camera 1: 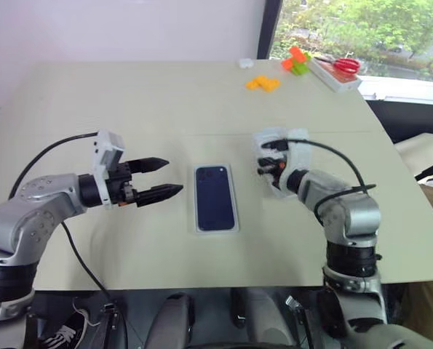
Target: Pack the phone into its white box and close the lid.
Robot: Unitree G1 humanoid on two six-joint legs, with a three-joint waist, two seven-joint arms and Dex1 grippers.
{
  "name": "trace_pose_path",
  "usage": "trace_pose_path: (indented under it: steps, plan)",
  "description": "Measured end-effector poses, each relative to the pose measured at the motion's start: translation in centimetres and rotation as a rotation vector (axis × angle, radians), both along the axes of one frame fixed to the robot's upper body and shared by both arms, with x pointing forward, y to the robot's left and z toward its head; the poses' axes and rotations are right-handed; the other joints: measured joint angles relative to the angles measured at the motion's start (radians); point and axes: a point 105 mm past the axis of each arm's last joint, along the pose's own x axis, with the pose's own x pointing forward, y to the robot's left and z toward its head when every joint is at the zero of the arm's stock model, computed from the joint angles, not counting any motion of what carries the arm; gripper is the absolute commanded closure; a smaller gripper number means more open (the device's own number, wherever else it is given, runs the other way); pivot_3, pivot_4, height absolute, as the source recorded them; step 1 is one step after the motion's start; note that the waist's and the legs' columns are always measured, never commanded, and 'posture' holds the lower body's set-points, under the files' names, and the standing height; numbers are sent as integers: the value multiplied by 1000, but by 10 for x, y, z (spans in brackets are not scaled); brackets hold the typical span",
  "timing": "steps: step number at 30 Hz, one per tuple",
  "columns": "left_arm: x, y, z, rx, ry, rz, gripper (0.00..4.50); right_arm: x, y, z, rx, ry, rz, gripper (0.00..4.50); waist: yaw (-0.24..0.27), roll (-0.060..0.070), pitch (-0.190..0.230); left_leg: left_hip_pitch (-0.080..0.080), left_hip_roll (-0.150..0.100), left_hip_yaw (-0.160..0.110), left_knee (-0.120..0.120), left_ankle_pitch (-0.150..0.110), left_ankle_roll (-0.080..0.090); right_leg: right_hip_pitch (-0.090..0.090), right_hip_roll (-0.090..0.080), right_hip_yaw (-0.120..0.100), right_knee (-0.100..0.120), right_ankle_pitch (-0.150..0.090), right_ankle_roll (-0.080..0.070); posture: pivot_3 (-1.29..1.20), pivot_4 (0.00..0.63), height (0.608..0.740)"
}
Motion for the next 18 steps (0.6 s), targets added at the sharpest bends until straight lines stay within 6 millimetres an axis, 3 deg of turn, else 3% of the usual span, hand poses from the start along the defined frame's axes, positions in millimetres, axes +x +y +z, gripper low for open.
trace_pose_path:
  steps: [3,5,10,18]
  plan:
    - [2,4,3,-12,3,13,0,-12,32,41,285,-19,193,4465,3,0,0,0,1,-1,0,0,0,-1,1,-1,3,1,-1,0,150,740]
    - [3,6,4,-31,18,18,0,-17,36,53,401,15,260,4465,10,0,0,0,0,-2,0,0,0,0,0,-2,3,1,-1,0,150,740]
    - [6,9,16,-78,19,29,0,-17,20,33,623,241,274,4465,11,0,0,-1,-4,0,1,0,0,0,-5,-1,1,1,-1,0,150,740]
    - [5,7,8,-101,61,47,0,-19,18,34,678,274,270,4465,-20,0,0,-1,0,1,-1,-1,1,-2,-2,1,2,1,-1,0,150,740]
